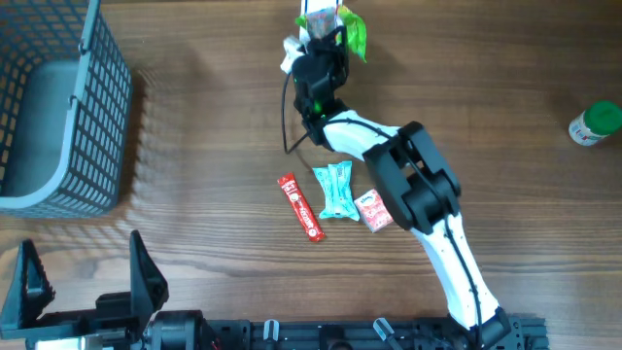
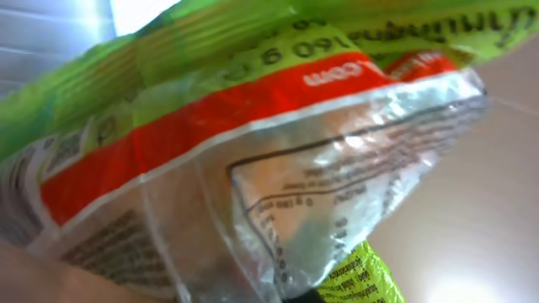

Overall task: Scan the item barcode
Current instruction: 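Carry the snack bag right and release it beside the jar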

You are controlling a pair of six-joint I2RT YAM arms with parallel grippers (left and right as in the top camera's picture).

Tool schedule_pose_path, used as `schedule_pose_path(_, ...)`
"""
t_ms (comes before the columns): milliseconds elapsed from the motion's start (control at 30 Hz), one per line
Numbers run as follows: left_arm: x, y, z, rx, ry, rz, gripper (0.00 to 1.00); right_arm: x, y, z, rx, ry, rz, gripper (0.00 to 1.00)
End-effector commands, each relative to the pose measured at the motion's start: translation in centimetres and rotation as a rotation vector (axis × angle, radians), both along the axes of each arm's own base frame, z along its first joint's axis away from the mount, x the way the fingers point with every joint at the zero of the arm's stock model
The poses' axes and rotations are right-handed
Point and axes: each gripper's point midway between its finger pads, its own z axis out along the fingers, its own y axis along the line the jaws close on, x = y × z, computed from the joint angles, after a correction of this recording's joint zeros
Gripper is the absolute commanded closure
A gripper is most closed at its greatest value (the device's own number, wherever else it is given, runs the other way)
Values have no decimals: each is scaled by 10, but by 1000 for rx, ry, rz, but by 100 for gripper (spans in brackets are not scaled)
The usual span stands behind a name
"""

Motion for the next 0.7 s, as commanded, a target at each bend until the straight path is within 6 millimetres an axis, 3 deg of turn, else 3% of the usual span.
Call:
schedule_pose_path(0,-2,0,1,12,-11,5,0,-23,-30,141,230,-200,-92,96)
schedule_pose_path(133,-2,0,2,12,-12,5,0,-41,-76,180,343,-244,-214,96)
schedule_pose_path(267,-4,0,5,12,-30,4,0,-53,-138,189,481,-360,-415,96)
schedule_pose_path(367,-4,0,6,-1,-32,-3,0,-59,-197,160,516,-386,-593,96)
schedule_pose_path(500,-4,-2,5,2,-31,-11,0,-67,-249,107,605,-293,-700,96)
schedule_pose_path(567,-4,-1,5,2,-29,-10,0,-73,-275,76,736,-242,-754,96)
schedule_pose_path(667,-3,-1,4,2,-23,-10,0,-81,-314,53,904,-256,-853,96)
